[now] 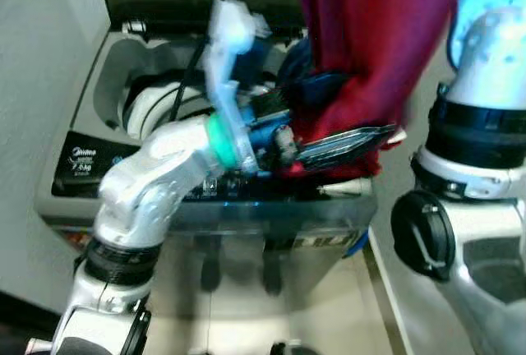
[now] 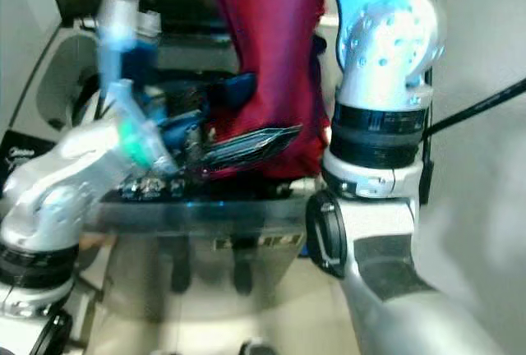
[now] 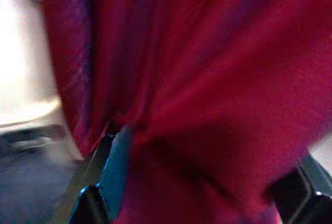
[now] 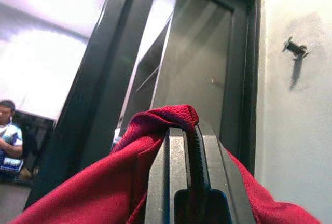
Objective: Clothes washing
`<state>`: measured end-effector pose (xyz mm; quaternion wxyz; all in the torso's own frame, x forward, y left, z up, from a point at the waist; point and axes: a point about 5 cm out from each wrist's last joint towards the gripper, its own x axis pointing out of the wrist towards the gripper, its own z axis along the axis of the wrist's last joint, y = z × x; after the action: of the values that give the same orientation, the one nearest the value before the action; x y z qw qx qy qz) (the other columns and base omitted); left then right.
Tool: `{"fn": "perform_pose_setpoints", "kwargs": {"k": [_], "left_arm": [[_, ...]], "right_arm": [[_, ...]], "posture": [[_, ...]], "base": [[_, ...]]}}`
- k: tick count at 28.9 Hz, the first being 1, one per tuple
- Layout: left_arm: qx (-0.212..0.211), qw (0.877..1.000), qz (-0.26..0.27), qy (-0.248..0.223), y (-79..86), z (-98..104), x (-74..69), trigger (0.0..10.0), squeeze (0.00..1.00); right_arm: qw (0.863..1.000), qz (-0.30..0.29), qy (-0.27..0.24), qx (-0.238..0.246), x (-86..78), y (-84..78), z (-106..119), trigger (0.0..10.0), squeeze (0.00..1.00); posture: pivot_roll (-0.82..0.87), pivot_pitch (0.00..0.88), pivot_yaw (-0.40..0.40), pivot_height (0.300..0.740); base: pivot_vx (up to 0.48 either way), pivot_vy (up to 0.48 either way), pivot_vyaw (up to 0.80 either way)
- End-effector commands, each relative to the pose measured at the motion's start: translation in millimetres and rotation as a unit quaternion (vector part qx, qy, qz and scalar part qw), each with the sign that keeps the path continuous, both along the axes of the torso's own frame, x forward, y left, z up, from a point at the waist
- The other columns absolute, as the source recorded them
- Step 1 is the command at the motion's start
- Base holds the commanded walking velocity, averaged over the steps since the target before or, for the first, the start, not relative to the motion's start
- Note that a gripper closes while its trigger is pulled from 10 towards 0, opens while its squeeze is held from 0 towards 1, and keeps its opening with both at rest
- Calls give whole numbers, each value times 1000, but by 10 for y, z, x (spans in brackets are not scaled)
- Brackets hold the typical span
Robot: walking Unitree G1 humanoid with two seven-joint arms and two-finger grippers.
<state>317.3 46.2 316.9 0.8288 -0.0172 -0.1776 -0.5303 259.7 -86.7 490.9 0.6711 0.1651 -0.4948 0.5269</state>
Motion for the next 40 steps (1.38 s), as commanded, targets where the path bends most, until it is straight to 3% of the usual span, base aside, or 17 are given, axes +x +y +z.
{"fn": "perform_pose_setpoints", "kwargs": {"k": [1, 2, 3, 4, 5, 8, 9, 10, 13, 16, 18, 25, 27, 29, 38, 39, 40], "left_arm": [[12, 988, 153, -4, 204, -27, 378, 10000, 0], [12, 988, 153, -4, 204, -27, 378, 10000, 0], [23, 952, 305, -30, 515, 106, 647, 10000, 0], [26, 931, 361, -43, 656, 170, 723, 10000, 0], [26, 931, 361, -43, 656, 170, 723, 10000, 0], [15, 891, 448, -70, 1041, 382, 759, 10000, 0], [15, 891, 448, -70, 1041, 382, 759, 10000, 0], [9, 870, 485, -86, 1240, 494, 748, 10000, 0], [1, 849, 518, -107, 1492, 627, 724, 10000, 0], [8, 866, 491, -97, 1491, 590, 729, 10000, 0], [36, 912, 401, -75, 1320, 363, 662, 10000, 0], [74, 935, 344, -43, 1200, 76, 520, 10000, 0], [107, 962, 249, -21, 1123, -82, 230, 10000, 0], [120, 973, 197, -26, 1091, -123, 68, 10000, 0], [189, 972, 138, -24, 1079, -372, -472, 10000, 0], [185, 971, 148, -22, 1034, -426, -530, 10000, 0], [185, 971, 148, -22, 1034, -426, -530, 10000, 0]], "right_arm": [[1000, -7, -8, 25, -70, -179, 60, 10000, 0], [1000, -7, -8, 25, -70, -179, 60, 10000, 0], [998, -43, 5, 36, -36, -339, 30, 10000, 0], [997, -61, 10, 37, -17, -401, 8, 10000, 0], [997, -61, 10, 37, -17, -401, 8, 10000, 0], [988, -143, 48, 27, 203, -547, -178, 10000, 0], [988, -143, 48, 27, 203, -547, -178, 10000, 0], [980, -184, 75, 14, 358, -588, -331, 10000, 0], [960, -255, 110, -42, 590, -540, -627, 10000, 0], [943, -297, 114, -99, 701, -422, -796, 10000, 0], [922, -318, 112, -192, 834, -90, -1150, 10000, 0], [896, -347, 92, -260, 900, 274, -1438, 10000, 0], [870, -385, 65, -302, 956, 496, -1554, 10000, 0], [863, -396, 56, -309, 974, 548, -1561, 10000, 0], [860, -387, 56, -329, 999, 698, -1562, 10000, 0], [858, -380, 51, -341, 1002, 749, -1591, 10000, 408], [858, -380, 51, -341, 1002, 749, -1591, 10000, 408]], "posture": [[-56, 79, 22, 740], [-56, 79, 22, 740], [-57, 87, 28, 740], [-57, 87, 28, 740], [-57, 87, 28, 740], [-49, 101, 32, 740], [-49, 101, 32, 740], [-44, 105, 31, 740], [-32, 114, 32, 740], [-22, 122, 36, 740], [-20, 133, 37, 740], [-12, 138, 32, 740], [-4, 138, 37, 740], [-3, 139, 39, 740], [7, 132, 12, 740], [11, 131, 5, 740], [11, 131, 5, 740]], "base": [[0, 0, 0], [0, 0, 0], [0, 0, 0], [0, 0, 0], [0, 0, 0], [0, 0, 0], [0, 0, 0], [0, 0, 0], [0, 0, 0], [0, 0, 0], [0, 0, 0], [0, 0, 0], [0, 0, 0], [0, 0, 0], [0, 0, 0], [0, 0, 0], [0, 0, 0]]}}
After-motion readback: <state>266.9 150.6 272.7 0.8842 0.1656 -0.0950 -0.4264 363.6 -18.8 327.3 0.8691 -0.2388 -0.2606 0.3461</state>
